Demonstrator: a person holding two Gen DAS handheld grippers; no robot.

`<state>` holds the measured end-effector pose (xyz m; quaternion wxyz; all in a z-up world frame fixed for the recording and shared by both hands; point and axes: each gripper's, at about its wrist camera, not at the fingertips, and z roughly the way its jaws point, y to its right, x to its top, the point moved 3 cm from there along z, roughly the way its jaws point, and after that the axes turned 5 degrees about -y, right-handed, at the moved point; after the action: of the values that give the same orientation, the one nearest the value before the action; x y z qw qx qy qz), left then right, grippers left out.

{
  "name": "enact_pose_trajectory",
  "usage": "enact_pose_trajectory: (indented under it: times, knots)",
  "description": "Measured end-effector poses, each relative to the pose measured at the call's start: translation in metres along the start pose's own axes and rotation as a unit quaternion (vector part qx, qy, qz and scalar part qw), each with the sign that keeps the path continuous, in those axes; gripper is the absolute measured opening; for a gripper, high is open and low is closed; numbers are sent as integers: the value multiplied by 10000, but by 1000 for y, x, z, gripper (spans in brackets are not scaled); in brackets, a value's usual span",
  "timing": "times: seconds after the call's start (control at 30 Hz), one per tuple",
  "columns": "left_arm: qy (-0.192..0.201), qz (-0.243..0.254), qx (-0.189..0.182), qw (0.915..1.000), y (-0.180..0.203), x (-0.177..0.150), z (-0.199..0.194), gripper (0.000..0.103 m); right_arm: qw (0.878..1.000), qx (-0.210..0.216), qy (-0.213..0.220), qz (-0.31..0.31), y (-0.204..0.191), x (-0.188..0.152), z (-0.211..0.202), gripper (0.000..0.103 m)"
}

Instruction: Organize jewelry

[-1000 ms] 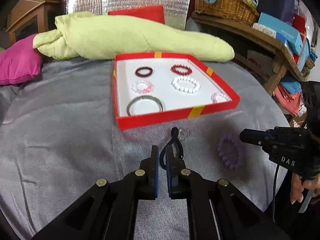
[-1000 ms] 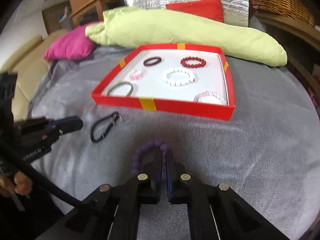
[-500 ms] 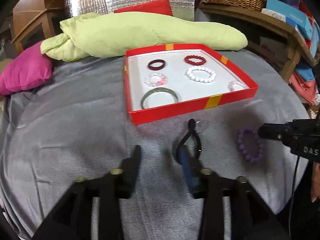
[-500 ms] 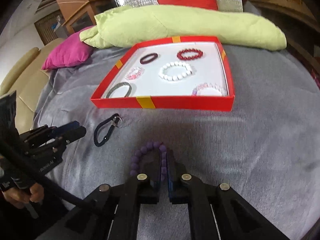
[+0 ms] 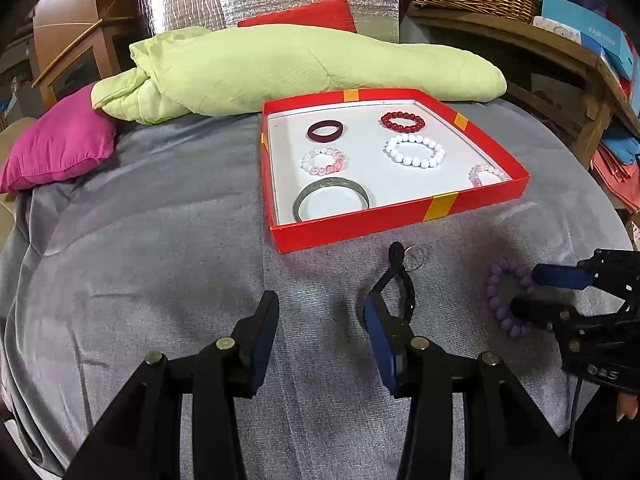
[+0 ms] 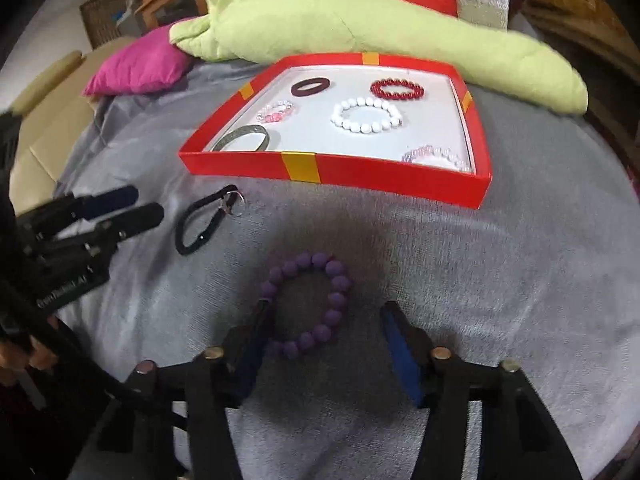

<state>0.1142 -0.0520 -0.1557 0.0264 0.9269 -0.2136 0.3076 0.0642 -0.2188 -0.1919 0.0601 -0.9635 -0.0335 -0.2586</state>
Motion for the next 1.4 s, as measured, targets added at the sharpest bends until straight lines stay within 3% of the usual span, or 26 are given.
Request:
enact_pose_trajectory:
  times: [0.1,0.17,0.4,0.53,0.6,0.8,1.0,1.03,1.1,1.2,1.37,1.4]
  knots:
    - [-27,29,38,10000,1,0,1,45,9989,-393,54,-262,-4,-2,2,15]
    - [-39,18,40,10000,1,0,1,46,9988,-402,76,-254,-3,-1,1,10]
    - [-94,-24,-49,9999,-1,-1,3,48,9989,-393,253,54,11,4,-7,10]
    - [-178,-95,-258,9995,-1,-1,4,53,9980,-135,368,504,26,6,-15,10]
    - [-227,-175,-345,9990,-3,-1,6,60,9967,-1,418,689,32,8,-20,10]
    - [-423,-423,-866,9944,-3,-3,14,63,9921,355,469,1110,44,10,-24,10]
    - [-343,-253,-1002,9941,4,0,17,63,9873,584,487,1394,53,11,-25,10]
    - [-348,-221,-1025,9939,5,0,18,62,9875,569,474,1389,52,11,-24,10]
    - [-417,-142,-1113,9928,9,0,21,45,9880,564,450,1368,51,11,-24,10]
    - [-504,-3,-1213,9913,14,-2,24,31,9882,563,449,1352,50,11,-23,10]
    - [-460,22,-1324,9901,15,-2,22,16,9889,560,407,1318,47,10,-21,10]
    - [-430,10,-1313,9904,15,-2,21,8,9890,555,404,1313,47,10,-21,10]
